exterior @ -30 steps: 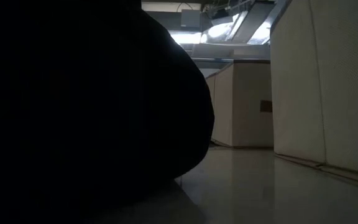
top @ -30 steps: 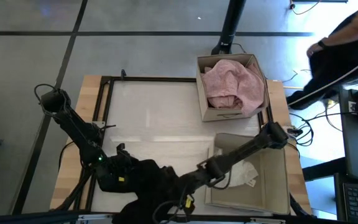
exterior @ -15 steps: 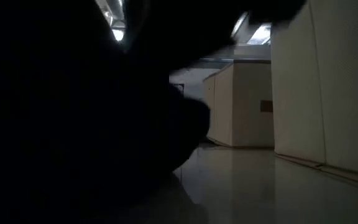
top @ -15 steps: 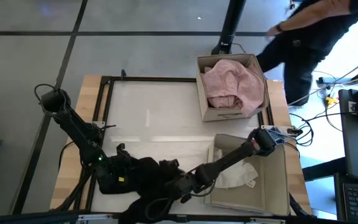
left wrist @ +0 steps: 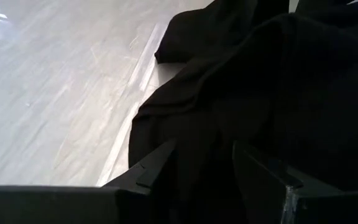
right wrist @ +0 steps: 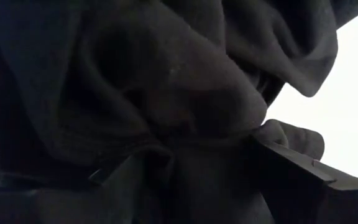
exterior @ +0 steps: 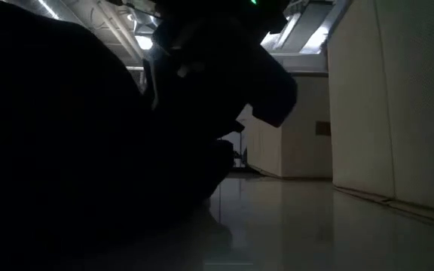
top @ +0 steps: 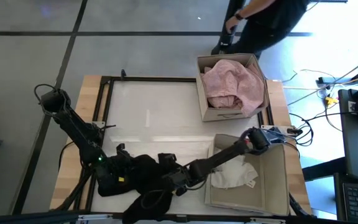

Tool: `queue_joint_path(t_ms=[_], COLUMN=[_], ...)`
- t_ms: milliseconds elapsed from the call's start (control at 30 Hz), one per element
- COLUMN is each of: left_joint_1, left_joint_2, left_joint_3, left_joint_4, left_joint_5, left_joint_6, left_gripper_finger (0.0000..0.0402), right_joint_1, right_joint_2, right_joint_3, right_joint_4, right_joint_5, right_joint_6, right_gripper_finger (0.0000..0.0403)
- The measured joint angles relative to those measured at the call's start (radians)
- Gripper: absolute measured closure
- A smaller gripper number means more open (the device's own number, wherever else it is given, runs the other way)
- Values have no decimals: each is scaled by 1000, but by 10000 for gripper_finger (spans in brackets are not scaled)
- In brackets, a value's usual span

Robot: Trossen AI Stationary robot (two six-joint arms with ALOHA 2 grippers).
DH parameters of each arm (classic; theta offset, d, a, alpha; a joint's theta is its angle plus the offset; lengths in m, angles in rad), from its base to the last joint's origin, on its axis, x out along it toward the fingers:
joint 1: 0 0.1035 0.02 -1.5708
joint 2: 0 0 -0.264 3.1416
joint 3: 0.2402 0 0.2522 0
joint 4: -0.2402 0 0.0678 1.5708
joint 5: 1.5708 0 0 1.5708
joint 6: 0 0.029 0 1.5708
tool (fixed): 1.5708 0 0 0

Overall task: Sort clothes
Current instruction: Put the black polo shirt into the bottom laundry organizer

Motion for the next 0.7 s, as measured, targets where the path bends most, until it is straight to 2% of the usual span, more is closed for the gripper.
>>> queue_joint_path(t_ms=[400, 567, 700], left_joint_1=[0, 3, 29], left_joint_2=[5, 60, 119], left_joint_3=[0, 0, 0], left_joint_4=[33, 132, 211], left_joint_5=[1, 26, 70], left_joint_6=[6, 92, 160], left_gripper_finger=[256, 256, 256], right_joint_1=[-9, -10, -14], right_joint_2=[5, 5, 5], right_joint_3=[-4, -5, -5], right_joint_4=[47, 61, 63], right_joint_5=[13, 17, 19], right_joint_6=[-5, -5, 4], right_gripper_finger=[176, 174, 156])
